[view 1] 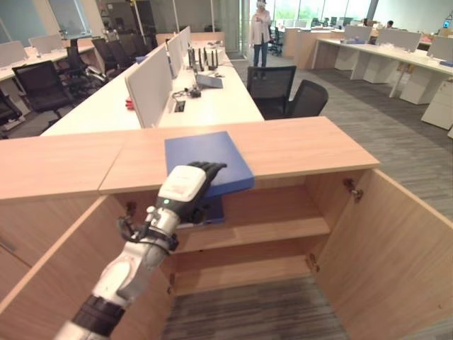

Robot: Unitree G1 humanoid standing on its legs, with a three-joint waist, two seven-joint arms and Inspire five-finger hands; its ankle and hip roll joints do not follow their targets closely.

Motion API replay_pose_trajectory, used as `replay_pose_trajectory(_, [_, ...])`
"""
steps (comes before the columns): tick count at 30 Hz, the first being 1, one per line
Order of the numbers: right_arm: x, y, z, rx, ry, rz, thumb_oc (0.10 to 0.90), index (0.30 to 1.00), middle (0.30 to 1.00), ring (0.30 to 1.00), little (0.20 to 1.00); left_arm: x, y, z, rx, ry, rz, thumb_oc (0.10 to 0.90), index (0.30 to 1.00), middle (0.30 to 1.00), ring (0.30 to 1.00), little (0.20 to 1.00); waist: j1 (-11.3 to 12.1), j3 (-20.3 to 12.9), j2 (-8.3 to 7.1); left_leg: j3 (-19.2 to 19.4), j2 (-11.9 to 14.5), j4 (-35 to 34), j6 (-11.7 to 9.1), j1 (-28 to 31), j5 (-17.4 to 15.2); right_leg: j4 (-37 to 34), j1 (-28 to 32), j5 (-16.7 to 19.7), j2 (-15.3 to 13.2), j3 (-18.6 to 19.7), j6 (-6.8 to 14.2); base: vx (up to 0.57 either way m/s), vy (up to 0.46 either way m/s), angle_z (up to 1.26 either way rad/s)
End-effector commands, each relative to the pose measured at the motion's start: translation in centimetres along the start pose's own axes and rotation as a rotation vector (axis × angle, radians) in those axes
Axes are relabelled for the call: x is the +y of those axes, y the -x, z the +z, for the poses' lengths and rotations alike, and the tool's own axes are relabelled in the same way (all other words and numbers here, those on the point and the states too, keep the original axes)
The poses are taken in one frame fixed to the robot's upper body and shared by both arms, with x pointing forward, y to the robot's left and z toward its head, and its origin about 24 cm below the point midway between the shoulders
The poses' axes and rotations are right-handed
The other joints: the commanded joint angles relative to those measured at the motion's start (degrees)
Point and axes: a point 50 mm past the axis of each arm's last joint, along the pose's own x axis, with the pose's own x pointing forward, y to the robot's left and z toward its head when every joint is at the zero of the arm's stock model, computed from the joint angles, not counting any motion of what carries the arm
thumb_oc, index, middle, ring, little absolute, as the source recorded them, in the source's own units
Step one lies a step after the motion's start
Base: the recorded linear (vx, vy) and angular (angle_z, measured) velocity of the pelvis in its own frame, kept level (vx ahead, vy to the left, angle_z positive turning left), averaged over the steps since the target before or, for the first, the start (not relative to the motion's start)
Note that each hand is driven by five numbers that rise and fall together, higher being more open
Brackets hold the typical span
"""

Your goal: Put the empty folder in the office cabinet

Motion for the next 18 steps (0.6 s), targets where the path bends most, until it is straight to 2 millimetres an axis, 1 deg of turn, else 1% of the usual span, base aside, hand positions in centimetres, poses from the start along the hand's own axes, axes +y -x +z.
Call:
replay_pose_trajectory(1, [-0.1, -0.1, 0.1, 0.03, 0.108, -0.013, 0.8, 0.9, 0.9, 0.9, 0.9, 7.2, -4.3, -0.4, -0.034, -0.223, 0.3, 0.8, 0.9, 0.9, 0.9, 0.9, -1.06, 0.53, -0.46, -1.49, -1.05, -0.12, 0.18, 2.68, -7.38, 0.52, 4.33, -6.91, -0.52, -1.48, 3.4, 0.0, 0.0, 0.0])
replay_pose_trajectory(4, [-0.1, -0.1, 0.2, 0.025, 0.116, -0.013, 0.8, 0.9, 0.9, 0.9, 0.9, 7.1, -4.5, -0.8, -0.014, -0.256, 0.295, 0.8, 0.9, 0.9, 0.9, 0.9, -1.08, 0.59, -0.48, -1.42, -1.05, -0.12, 0.2, 2.68, -7.36, 0.52, 4.28, -6.91, -0.49, -1.32, 3.41, 0.0, 0.0, 0.0])
replay_pose_trajectory(6, [0.0, -0.1, 0.1, 0.027, 0.149, -0.01, 0.8, 0.9, 0.9, 0.9, 0.9, 6.6, -4.6, -1.4, 0.02, -0.276, 0.274, 0.8, 0.9, 0.9, 0.9, 0.9, -1.17, 0.57, -0.48, -1.38, -1.03, -0.12, 0.19, 2.71, -7.41, 0.52, 4.3, -6.97, -0.48, -1.3, 3.39, 0.0, -0.003, -0.03])
replay_pose_trajectory(8, [0.2, -0.1, 0.3, 0.018, 0.191, -0.001, 0.8, 0.9, 0.9, 0.9, 0.9, 6.0, -4.6, -2.5, 0.09, -0.302, 0.257, 0.8, 0.9, 0.9, 0.9, 0.9, -1.2, 0.53, -0.62, -1.35, -1.1, -0.12, 0.21, 2.74, -7.39, 0.52, 4.32, -6.99, -0.46, -1.17, 3.35, 0.0, 0.0, 0.0])
replay_pose_trajectory(9, [0.2, -0.1, 0.3, 0.018, 0.192, -0.001, 0.8, 0.9, 0.9, 0.9, 0.9, 5.9, -4.7, -2.5, 0.091, -0.303, 0.258, 0.8, 0.9, 0.9, 0.9, 0.9, -1.22, 0.53, -0.6, -1.34, -1.1, -0.12, 0.21, 2.74, -7.39, 0.52, 4.32, -6.99, -0.46, -1.17, 3.35, 0.0, 0.0, 0.0])
replay_pose_trajectory(11, [0.3, -0.1, 0.5, 0.011, 0.203, 0.0, 0.8, 0.9, 0.9, 0.9, 0.9, 5.4, -4.8, -3.7, 0.157, -0.338, 0.239, 0.8, 0.9, 0.9, 0.9, 0.9, -1.28, 0.53, -0.67, -1.2, -1.1, -0.12, 0.22, 2.77, -7.39, 0.52, 4.35, -6.98, -0.44, -1.19, 3.34, 0.0, 0.0, 0.0])
replay_pose_trajectory(17, [0.5, -0.1, 0.8, 0.0, 0.222, 0.006, 0.8, 0.9, 0.9, 0.9, 0.9, 4.7, -4.9, -5.8, 0.27, -0.412, 0.2, 0.8, 0.9, 0.9, 0.9, 0.9, -1.59, 0.54, -0.73, -0.98, -1.09, -0.12, 0.23, 2.81, -7.42, 0.52, 4.26, -7.05, -0.43, -0.98, 3.26, 0.0, 0.0, 0.0])
replay_pose_trajectory(18, [0.6, -0.1, 0.7, -0.001, 0.221, 0.008, 0.8, 0.9, 0.9, 0.9, 0.9, 4.7, -4.9, -5.9, 0.277, -0.413, 0.2, 0.759, 0.839, 0.839, 0.839, 0.839, -1.64, 0.52, -0.76, -0.96, -1.1, -0.12, 0.22, 2.84, -7.43, 0.52, 4.23, -7.01, -0.45, -0.97, 3.28, -0.01, 0.001, -0.05])
